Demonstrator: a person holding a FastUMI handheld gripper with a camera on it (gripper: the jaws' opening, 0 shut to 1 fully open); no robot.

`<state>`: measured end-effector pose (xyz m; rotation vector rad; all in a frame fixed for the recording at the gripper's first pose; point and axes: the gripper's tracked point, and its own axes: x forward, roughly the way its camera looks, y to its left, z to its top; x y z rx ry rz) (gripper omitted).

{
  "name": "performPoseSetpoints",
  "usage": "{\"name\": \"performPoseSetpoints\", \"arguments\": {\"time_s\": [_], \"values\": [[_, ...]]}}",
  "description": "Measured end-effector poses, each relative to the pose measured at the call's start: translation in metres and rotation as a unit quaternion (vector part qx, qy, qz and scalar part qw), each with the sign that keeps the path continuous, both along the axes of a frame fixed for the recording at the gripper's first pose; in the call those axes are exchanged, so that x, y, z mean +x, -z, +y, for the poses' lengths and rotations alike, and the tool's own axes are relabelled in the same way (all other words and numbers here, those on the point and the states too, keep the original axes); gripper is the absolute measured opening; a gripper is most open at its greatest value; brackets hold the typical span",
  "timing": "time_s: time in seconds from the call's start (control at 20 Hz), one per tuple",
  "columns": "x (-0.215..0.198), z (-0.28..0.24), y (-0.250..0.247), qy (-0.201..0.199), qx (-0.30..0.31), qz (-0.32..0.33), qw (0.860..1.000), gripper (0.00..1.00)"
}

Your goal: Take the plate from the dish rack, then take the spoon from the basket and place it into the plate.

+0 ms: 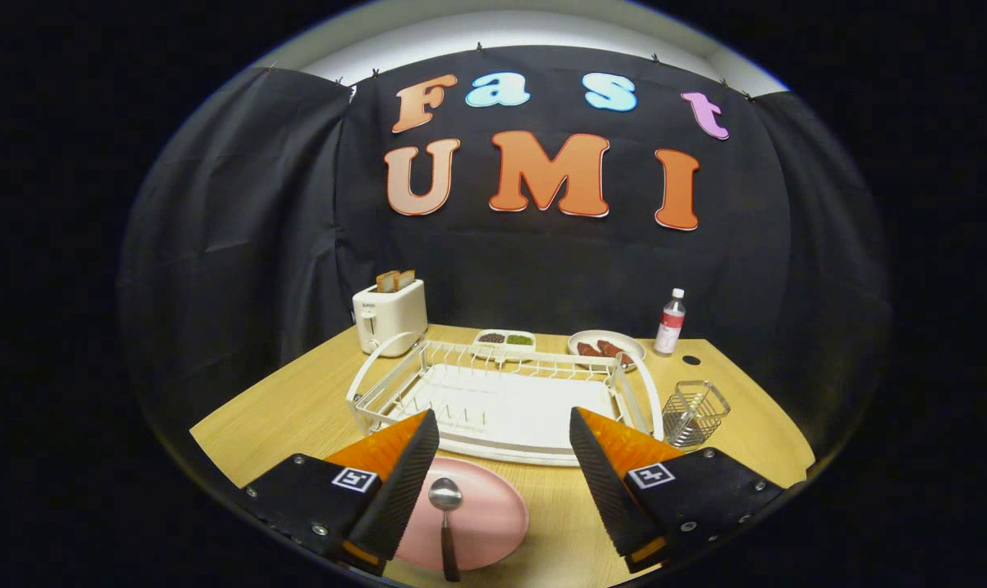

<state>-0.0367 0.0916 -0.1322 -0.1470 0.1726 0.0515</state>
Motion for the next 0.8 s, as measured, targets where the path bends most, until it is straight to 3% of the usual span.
{"name": "performPoseSetpoints", "arguments": {"time_s": [0.4,0.8], "values": [[-0.008,-0.039,-0.088,0.031,0.019,-0.061,0.997,0.97],[-0.026,-0.084,-0.136,0.079,0.004,-0.092,0.993,0.97]]}}
